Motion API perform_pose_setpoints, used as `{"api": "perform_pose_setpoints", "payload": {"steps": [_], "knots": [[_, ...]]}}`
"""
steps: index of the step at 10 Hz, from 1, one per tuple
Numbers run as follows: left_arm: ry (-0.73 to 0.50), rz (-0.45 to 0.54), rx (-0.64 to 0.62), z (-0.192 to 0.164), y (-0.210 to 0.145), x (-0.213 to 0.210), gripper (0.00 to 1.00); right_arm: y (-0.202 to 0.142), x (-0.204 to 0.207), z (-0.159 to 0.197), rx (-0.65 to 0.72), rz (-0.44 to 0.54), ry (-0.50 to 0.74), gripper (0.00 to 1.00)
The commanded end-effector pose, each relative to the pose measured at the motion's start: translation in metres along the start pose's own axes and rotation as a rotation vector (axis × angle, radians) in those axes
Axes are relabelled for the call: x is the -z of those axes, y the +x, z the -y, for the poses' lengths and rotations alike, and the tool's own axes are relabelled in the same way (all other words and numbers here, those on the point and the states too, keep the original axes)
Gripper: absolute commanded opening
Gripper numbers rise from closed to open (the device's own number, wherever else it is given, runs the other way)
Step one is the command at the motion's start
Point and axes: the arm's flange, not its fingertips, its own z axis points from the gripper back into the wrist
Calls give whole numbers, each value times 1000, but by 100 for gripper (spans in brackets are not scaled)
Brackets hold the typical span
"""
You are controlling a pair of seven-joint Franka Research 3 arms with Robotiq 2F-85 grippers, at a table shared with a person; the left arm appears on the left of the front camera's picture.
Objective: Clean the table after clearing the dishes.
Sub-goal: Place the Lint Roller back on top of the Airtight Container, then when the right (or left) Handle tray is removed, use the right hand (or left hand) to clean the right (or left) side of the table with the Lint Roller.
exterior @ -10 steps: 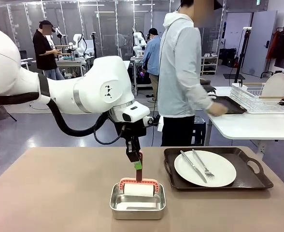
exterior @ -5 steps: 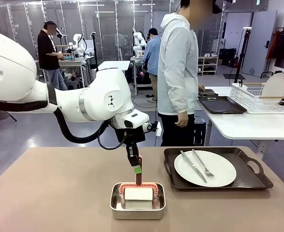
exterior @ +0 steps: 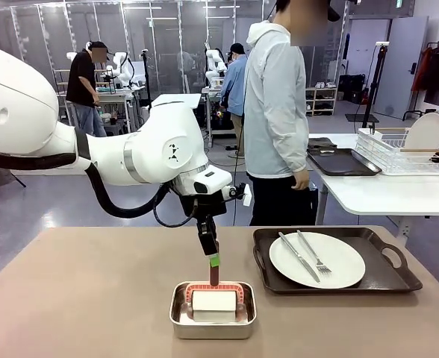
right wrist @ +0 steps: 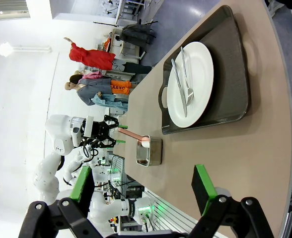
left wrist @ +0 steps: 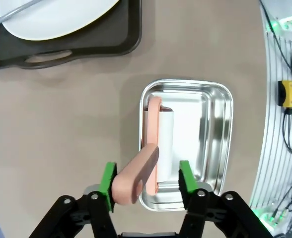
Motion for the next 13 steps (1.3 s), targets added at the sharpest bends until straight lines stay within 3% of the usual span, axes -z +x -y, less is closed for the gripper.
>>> {"api": "perform_pose_setpoints", "payload": {"steps": [1, 2, 13], "knots": [[41, -22, -4, -2, 4, -11, 89, -2, -1, -4, -6, 0, 2, 100], [59, -10, -15, -5, 4, -21, 100, -2, -1, -4, -6, 0, 2, 100], [42, 8, -3, -8, 5, -20, 100, -2, -1, -4, -6, 0, 2, 100]]}}
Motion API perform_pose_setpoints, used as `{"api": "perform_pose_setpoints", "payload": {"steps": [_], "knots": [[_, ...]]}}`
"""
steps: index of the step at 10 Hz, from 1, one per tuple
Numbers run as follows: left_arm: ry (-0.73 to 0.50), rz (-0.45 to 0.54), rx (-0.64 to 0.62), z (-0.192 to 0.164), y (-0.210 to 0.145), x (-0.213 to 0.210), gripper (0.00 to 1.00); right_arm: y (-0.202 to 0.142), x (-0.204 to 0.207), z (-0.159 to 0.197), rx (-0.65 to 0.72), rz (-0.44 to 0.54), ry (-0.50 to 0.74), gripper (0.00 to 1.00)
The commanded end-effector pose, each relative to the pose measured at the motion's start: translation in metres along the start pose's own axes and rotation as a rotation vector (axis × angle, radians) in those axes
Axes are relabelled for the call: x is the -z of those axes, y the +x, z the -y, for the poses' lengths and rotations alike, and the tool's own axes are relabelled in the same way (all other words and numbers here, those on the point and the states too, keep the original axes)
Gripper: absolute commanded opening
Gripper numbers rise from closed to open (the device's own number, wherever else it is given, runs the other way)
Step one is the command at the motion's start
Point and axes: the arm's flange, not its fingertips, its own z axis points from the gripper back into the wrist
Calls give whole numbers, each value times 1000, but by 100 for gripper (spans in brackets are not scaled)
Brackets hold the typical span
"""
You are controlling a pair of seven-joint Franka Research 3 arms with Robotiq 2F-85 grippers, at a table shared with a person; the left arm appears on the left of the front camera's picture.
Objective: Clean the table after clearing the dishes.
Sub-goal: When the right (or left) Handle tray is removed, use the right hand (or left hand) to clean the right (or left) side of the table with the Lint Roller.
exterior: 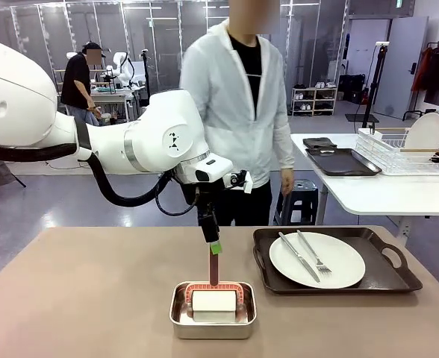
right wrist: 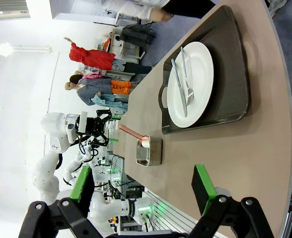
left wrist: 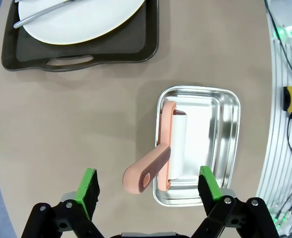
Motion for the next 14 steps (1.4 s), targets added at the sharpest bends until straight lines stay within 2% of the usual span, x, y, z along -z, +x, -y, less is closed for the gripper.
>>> {"api": "perform_pose_setpoints", "payload": {"steps": [1, 2, 3, 5, 6, 7, 8, 9, 10, 11, 12, 14], "knots": [[0, 0, 0, 0, 0, 0, 100, -2, -1, -4, -6, 0, 2, 100], [18, 95, -142, -4, -12, -45, 100, -2, -1, -4, -6, 0, 2, 100], [-17, 220, -331, -7, -47, -84, 100, -2, -1, -4, -6, 0, 2, 100], [-166, 527, -664, 2, -163, -127, 100, -2, -1, -4, -6, 0, 2, 100], [-191, 664, -825, 15, -234, -135, 100, -2, -1, -4, -6, 0, 2, 100], [-221, 784, -949, 31, -295, -146, 100, -2, -1, -4, -6, 0, 2, 100], [-317, 946, -1037, 46, -364, -160, 100, -2, -1, -4, -6, 0, 2, 100], [-507, 1041, -1117, 61, -432, -164, 100, -2, -1, -4, -6, 0, 2, 100], [-632, 1064, -1178, 75, -500, -159, 100, -2, -1, -4, -6, 0, 2, 100], [-660, 1113, -1243, 83, -547, -149, 100, -2, -1, -4, -6, 0, 2, 100], [-635, 1147, -1272, 90, -583, -135, 100, -2, -1, -4, -6, 0, 2, 100], [-683, 1251, -1380, 108, -639, -105, 100, -2, -1, -4, -6, 0, 2, 100]]}}
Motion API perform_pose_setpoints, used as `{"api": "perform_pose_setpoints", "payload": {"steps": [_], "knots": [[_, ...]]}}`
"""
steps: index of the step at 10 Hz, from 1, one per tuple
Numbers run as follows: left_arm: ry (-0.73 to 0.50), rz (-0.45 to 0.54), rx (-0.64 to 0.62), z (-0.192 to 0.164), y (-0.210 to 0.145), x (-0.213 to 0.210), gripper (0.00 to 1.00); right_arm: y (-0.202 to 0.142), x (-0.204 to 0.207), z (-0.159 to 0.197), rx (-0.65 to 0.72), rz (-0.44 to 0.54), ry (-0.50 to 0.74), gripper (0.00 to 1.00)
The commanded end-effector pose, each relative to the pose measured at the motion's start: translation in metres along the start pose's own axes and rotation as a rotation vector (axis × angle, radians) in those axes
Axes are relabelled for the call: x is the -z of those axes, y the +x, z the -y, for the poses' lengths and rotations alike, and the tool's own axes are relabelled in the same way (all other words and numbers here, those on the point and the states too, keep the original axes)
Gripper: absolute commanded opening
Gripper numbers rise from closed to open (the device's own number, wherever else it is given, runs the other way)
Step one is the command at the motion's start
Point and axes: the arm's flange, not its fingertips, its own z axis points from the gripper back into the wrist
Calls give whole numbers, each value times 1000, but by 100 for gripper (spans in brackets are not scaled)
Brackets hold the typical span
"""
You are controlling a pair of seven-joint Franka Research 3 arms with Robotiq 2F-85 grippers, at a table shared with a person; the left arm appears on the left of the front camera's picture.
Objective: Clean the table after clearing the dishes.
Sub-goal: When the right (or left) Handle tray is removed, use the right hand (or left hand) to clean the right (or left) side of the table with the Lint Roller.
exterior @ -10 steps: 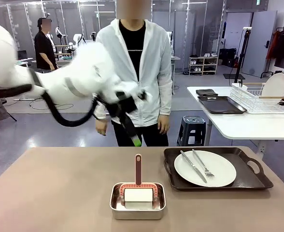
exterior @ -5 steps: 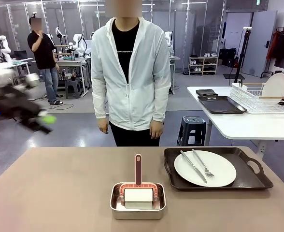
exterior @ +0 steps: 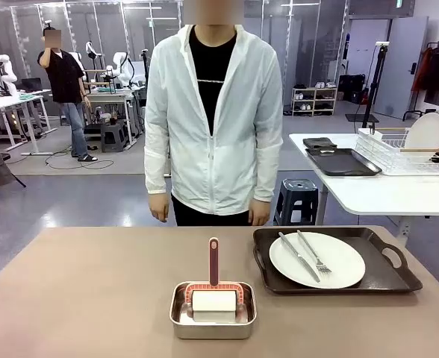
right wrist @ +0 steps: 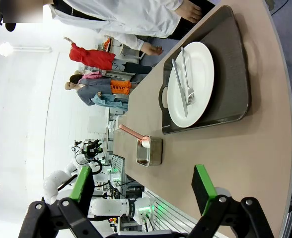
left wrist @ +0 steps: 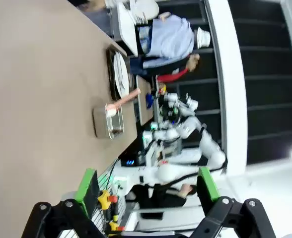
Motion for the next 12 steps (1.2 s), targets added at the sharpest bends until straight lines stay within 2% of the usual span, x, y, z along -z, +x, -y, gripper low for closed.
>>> {"api": "perform_pose_setpoints", "payload": {"steps": [1, 2, 3, 12], "knots": [[-50, 108, -55, -12, 12, -16, 100, -1, -1, -3, -5, -1, 2, 100], [-34, 122, -30, -16, 12, -22, 100, -1, -1, -3, -5, -1, 2, 100], [-15, 56, -41, -20, 2, -11, 100, -1, -1, -3, -5, -1, 2, 100], [-15, 56, -41, -20, 2, -11, 100, -1, -1, -3, -5, -1, 2, 100]]}}
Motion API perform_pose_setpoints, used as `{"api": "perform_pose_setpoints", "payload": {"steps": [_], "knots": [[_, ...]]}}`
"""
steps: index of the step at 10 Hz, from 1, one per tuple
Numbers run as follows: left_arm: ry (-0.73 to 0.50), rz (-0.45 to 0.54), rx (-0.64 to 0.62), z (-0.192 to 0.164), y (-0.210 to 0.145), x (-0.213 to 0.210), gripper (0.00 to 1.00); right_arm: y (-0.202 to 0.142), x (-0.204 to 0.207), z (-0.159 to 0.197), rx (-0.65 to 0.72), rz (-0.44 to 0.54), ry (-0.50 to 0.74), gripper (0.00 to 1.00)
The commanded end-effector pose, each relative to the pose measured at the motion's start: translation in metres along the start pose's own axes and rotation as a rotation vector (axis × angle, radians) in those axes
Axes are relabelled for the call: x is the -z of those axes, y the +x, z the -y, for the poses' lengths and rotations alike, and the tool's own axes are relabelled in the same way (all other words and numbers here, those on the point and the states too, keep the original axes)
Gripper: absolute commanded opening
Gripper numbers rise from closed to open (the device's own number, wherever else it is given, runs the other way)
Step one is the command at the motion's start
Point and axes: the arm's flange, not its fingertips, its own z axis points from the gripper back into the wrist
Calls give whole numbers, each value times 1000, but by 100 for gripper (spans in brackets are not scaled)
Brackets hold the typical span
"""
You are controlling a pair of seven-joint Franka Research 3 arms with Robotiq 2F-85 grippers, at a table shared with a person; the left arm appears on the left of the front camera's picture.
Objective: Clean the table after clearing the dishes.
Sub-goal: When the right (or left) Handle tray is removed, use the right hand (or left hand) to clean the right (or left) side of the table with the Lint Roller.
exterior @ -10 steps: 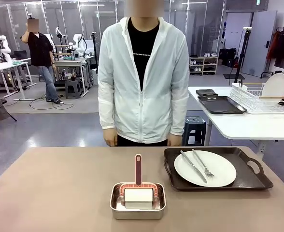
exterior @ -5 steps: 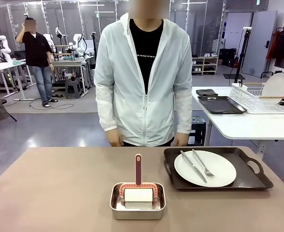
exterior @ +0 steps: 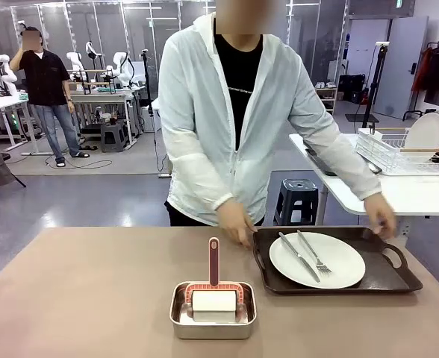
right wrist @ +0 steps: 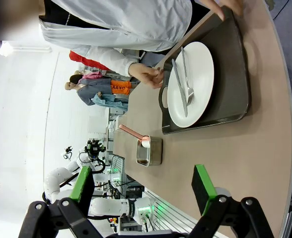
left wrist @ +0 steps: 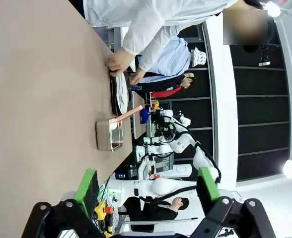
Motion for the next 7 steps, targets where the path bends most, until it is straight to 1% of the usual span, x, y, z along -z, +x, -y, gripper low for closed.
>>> {"api": "perform_pose_setpoints", "payload": {"steps": [1, 7], "knots": [[6, -7, 1, 4, -6, -1, 100, -1, -1, -3, -5, 0, 2, 100], [6, -7, 1, 4, -6, -1, 100, -1, -1, -3, -5, 0, 2, 100]]}}
